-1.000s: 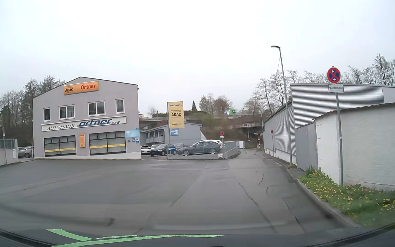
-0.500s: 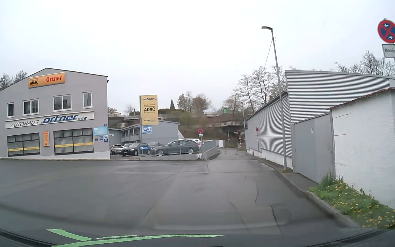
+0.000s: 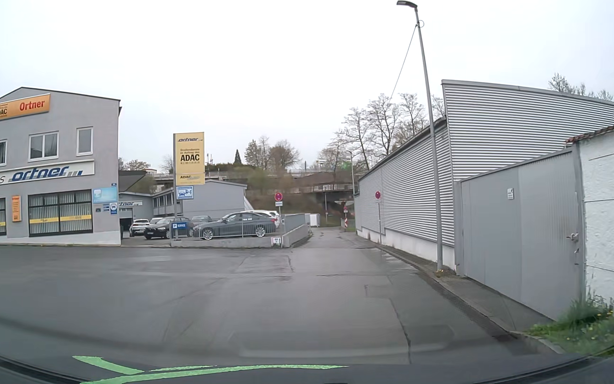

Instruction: Follow the waypoints while adhering to traffic rules and regulations

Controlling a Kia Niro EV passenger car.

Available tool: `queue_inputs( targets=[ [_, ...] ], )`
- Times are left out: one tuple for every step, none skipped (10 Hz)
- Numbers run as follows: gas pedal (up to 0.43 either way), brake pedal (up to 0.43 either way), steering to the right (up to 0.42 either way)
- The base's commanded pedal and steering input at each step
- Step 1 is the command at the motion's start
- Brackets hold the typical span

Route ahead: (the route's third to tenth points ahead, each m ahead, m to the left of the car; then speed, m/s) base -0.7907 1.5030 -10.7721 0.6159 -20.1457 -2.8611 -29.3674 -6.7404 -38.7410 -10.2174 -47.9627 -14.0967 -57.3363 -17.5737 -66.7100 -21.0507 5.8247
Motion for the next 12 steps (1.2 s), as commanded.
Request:
queue_inputs(
  targets=[
    [0.0, 0.213, 0.089],
    [0.0, 0.22, 0.085],
    [0.0, 0.22, 0.08],
    [0.0, 0.22, 0.072],
    [0.0, 0.22, 0.064],
    [0.0, 0.22, 0.059],
    [0.0, 0.22, 0.05],
    [0.0, 0.22, 0.043],
    [0.0, 0.22, 0.03],
    [0.0, 0.22, 0.019],
    [0.0, 0.22, 0.014],
    [0.0, 0.213, 0.01]
  ],
)
